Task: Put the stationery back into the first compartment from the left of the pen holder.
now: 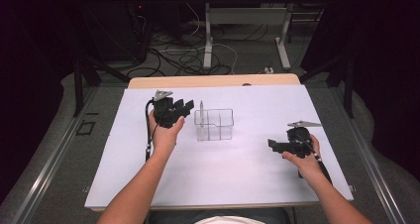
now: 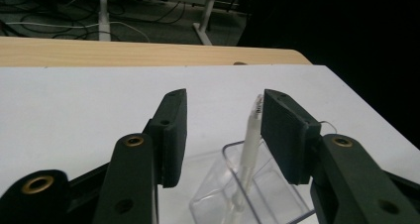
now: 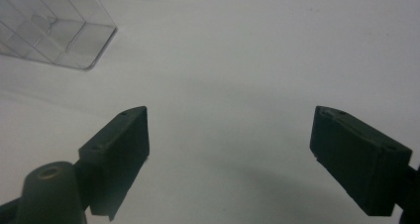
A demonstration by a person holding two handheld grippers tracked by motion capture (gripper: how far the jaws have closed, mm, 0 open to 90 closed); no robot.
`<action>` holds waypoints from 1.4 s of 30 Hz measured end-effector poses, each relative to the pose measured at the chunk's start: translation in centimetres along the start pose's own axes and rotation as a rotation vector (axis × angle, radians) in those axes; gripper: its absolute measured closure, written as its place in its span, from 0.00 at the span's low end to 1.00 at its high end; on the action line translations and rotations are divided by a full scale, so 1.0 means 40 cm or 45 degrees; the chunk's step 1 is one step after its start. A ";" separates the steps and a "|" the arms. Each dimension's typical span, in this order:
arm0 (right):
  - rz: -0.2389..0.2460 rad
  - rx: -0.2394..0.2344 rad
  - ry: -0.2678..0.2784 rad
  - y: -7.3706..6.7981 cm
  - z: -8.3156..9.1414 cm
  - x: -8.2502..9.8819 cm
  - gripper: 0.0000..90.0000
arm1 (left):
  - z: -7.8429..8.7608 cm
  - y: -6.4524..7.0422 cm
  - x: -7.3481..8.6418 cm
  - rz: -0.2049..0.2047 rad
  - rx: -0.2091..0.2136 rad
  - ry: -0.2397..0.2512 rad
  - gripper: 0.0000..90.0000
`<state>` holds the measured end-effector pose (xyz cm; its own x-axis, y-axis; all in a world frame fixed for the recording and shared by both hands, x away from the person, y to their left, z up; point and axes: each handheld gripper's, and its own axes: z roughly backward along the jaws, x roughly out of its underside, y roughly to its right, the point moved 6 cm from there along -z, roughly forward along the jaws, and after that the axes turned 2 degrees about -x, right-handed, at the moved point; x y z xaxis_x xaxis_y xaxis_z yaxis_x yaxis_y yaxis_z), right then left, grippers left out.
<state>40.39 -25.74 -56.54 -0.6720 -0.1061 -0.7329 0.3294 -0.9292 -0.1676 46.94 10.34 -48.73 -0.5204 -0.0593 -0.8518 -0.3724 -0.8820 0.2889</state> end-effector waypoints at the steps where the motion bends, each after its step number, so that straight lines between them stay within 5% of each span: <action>1: 0.000 0.000 0.000 0.000 0.000 0.000 0.17 | 0.003 -0.006 0.001 0.003 -0.006 -0.002 0.57; 13: -0.003 0.006 0.003 0.002 0.000 0.000 0.17 | 0.056 -0.066 0.023 -0.095 -0.108 -0.003 0.41; 16: 0.000 0.008 0.003 0.002 0.000 0.000 0.17 | 0.072 -0.072 0.030 -0.117 -0.103 -0.018 0.37; 20: -0.002 0.006 0.001 0.000 0.000 0.000 0.17 | 0.092 -0.078 0.033 -0.209 -0.108 0.026 0.35; 27: -0.009 0.008 -0.006 -0.002 0.000 0.002 0.17 | 0.117 -0.107 0.067 -0.256 -0.123 -0.008 0.28; 42: -0.006 0.014 0.000 0.001 0.000 0.001 0.17 | 0.170 -0.196 0.128 -0.148 -0.142 -0.090 0.01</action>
<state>40.35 -25.77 -56.57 -0.6736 -0.1017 -0.7320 0.3192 -0.9334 -0.1641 41.97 20.12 -52.38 -0.5327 0.0757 -0.8429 -0.3475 -0.9277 0.1363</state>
